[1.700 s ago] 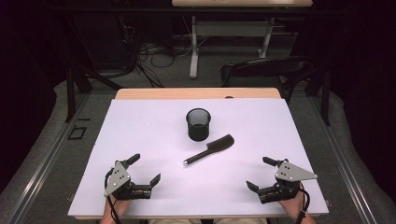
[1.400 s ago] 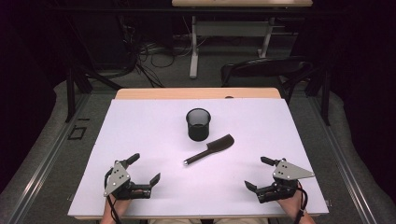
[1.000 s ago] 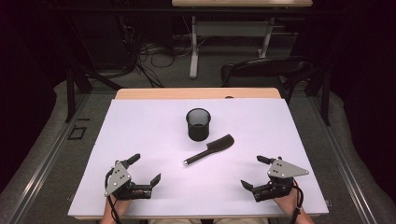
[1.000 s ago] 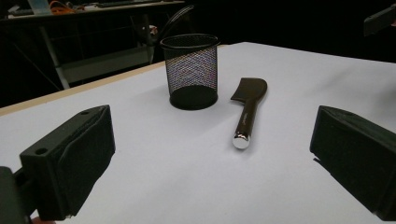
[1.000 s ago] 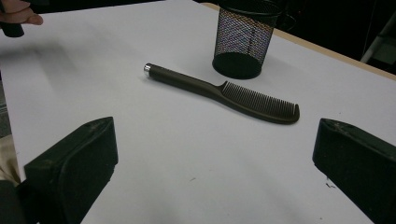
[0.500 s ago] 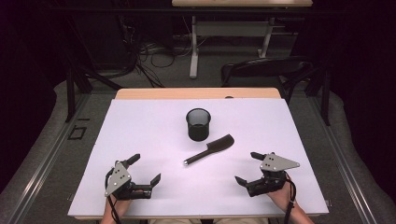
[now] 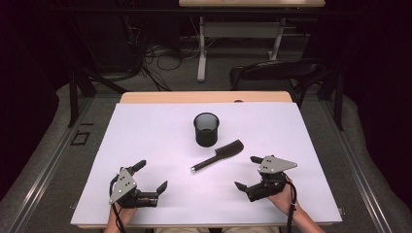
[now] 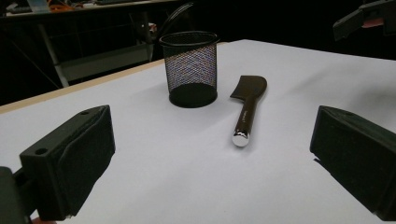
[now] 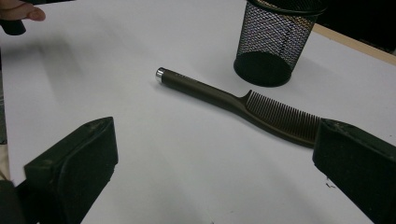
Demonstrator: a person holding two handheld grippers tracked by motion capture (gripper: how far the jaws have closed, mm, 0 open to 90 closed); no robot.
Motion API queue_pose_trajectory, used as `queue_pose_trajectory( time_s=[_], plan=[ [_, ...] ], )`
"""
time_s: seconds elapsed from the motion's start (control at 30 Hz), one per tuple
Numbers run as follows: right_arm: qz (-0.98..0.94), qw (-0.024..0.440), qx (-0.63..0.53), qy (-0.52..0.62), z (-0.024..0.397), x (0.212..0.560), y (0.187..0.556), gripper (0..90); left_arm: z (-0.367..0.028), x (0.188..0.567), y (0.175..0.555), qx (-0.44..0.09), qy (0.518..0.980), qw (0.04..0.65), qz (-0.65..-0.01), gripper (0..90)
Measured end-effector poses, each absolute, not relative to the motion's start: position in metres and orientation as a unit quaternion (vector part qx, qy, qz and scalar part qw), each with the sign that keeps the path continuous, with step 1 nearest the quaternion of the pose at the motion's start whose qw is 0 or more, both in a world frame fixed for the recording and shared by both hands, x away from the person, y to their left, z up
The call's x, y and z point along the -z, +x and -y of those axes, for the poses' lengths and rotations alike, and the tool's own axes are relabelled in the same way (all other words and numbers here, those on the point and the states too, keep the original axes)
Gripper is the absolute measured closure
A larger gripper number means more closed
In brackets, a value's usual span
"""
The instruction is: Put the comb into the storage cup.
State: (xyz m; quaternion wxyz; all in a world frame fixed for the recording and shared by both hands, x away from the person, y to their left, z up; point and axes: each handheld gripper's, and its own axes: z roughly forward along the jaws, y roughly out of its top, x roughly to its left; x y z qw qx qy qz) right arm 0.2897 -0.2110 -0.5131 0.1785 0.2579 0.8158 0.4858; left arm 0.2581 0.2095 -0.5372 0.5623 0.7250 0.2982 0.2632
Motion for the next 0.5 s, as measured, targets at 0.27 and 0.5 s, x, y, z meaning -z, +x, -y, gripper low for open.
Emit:
queue_pose_trajectory(
  time_s=[0.27, 0.5],
  plan=[
    [-0.819, 0.174, -0.483, 0.257, 0.202, 0.511, 0.299, 0.0, -0.209, 0.537, 0.258, -0.263, 0.725, 0.562, -0.298, 0.1],
    [-0.82, 0.172, -0.483, 0.255, 0.195, 0.509, 0.306, 0.0, -0.21, 0.538, 0.259, -0.261, 0.722, 0.565, -0.302, 0.2]
  ],
)
